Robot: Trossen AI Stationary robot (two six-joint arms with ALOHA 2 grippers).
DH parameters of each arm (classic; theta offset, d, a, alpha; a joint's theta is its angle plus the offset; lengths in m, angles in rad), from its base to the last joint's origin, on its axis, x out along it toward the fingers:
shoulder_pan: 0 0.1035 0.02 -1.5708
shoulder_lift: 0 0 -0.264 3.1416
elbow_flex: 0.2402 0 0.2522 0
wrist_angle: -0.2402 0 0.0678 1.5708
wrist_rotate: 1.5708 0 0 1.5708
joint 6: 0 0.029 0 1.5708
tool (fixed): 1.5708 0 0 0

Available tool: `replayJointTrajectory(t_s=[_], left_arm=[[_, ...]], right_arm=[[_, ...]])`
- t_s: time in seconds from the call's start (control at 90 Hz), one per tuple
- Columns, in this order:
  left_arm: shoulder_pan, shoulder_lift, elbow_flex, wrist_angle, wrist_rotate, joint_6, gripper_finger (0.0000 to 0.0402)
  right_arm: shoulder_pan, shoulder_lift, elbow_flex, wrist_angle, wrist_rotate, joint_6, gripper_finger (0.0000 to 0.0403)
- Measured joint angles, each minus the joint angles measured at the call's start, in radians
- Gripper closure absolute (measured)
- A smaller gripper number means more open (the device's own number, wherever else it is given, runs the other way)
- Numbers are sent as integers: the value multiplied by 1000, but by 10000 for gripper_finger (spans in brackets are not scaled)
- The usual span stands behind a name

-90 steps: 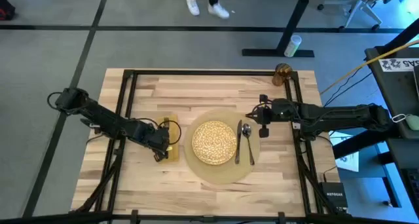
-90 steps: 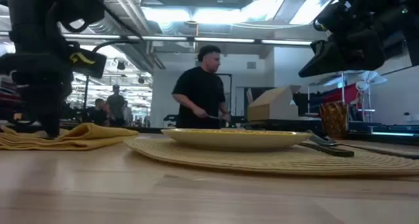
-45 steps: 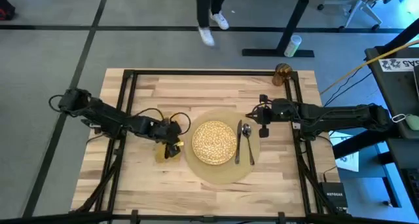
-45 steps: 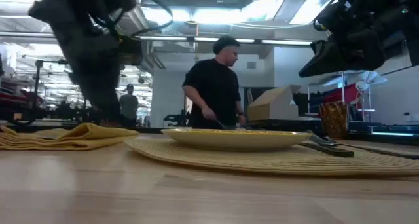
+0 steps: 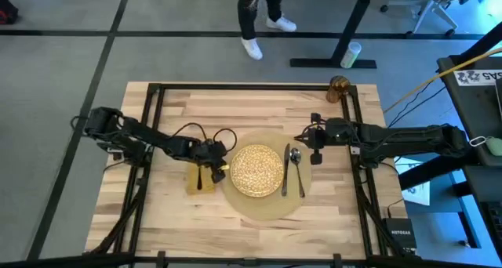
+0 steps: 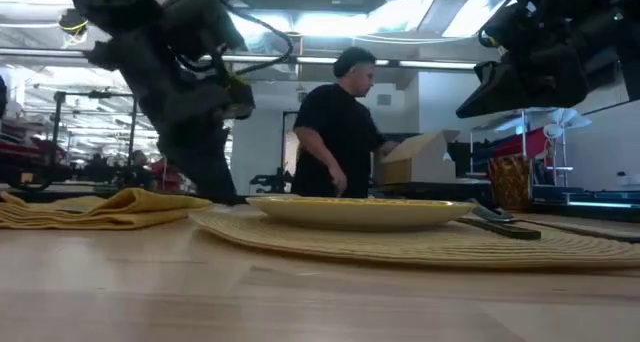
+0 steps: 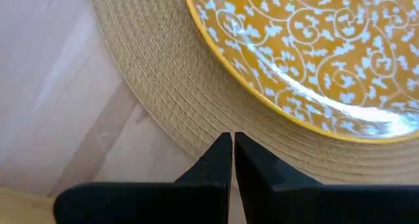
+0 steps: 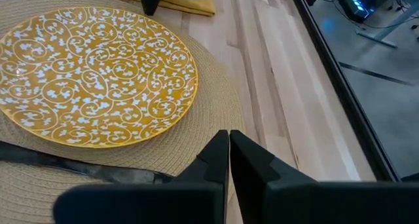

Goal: Set table place
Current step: Adjust the yellow placemat and yellow table napkin

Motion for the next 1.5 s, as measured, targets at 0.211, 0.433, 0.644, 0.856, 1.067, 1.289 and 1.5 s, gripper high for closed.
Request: replayJointTrajectory(t_s=[0.211, 0.433, 0.644, 0.856, 1.067, 1.289, 1.5], left_arm=[[10, 42, 5, 16, -3, 1, 402], [15, 42, 5, 1, -4, 4, 402], [45, 41, 4, -87, -10, -5, 402], [78, 21, 3, -114, -15, 8, 402], [125, -25, 1, -195, -44, 31, 402], [149, -57, -2, -204, -43, 72, 402], [129, -129, 63, -256, -55, 82, 402]], right_arm=[[0, 0, 0, 0, 0, 0, 403], [0, 0, 0, 0, 0, 0, 403], [0, 0, 0, -1, 0, 17, 403], [0, 0, 0, -1, 0, 19, 403], [0, 0, 0, -1, 0, 19, 403], [0, 0, 0, -1, 0, 19, 403], [0, 0, 0, -1, 0, 19, 403]])
